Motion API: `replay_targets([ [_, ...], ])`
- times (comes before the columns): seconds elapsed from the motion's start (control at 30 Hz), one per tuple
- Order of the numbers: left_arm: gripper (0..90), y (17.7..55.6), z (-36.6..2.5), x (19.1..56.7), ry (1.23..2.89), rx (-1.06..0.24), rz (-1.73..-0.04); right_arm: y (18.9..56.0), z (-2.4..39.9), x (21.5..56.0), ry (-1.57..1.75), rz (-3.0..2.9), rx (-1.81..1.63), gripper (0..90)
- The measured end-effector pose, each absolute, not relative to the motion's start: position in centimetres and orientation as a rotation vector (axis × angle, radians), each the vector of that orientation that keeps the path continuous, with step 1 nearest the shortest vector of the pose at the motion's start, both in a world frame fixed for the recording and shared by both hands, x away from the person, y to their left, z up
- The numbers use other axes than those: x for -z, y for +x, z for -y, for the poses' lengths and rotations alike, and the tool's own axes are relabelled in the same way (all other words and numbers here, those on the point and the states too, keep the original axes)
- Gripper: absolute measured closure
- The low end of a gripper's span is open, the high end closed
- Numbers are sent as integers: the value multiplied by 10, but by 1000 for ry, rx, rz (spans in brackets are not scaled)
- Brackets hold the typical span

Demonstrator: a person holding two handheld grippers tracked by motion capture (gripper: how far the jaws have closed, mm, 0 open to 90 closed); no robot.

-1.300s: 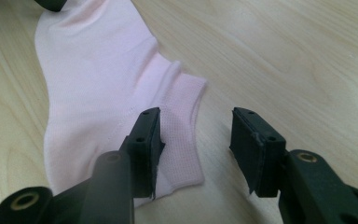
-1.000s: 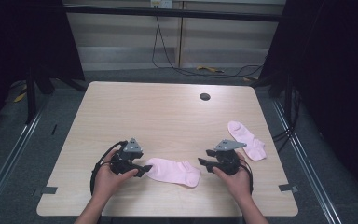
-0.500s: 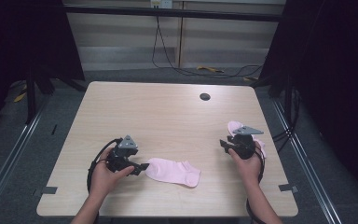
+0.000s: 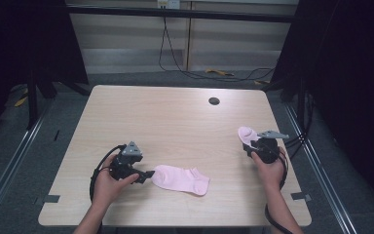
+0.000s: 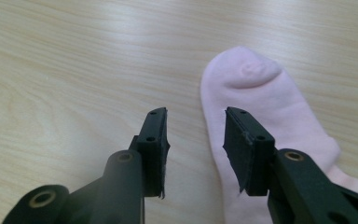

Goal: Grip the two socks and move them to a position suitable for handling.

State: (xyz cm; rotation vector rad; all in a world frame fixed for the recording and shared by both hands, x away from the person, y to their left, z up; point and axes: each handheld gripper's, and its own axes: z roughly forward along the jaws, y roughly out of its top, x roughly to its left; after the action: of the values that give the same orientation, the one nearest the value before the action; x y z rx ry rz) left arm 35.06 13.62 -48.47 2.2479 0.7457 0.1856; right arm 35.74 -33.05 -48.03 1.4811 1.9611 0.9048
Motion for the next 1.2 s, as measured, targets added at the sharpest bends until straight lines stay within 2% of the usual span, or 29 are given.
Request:
replay_targets([
  [0.5, 242, 351, -138, 485, 2249, -183, -746, 362, 345, 486, 1547, -1956, -863, 648],
  [0.63, 241, 351, -139, 485, 2250, -183, -747, 361, 342, 497, 1555, -1972, -845, 640],
  [0.97, 242, 350, -138, 485, 2246, -173, -746, 363, 334, 497, 1538, -1988, -850, 646],
  [1.2, 243, 350, -138, 486, 2248, -171, -742, 367, 311, 499, 1472, -2037, -870, 657],
])
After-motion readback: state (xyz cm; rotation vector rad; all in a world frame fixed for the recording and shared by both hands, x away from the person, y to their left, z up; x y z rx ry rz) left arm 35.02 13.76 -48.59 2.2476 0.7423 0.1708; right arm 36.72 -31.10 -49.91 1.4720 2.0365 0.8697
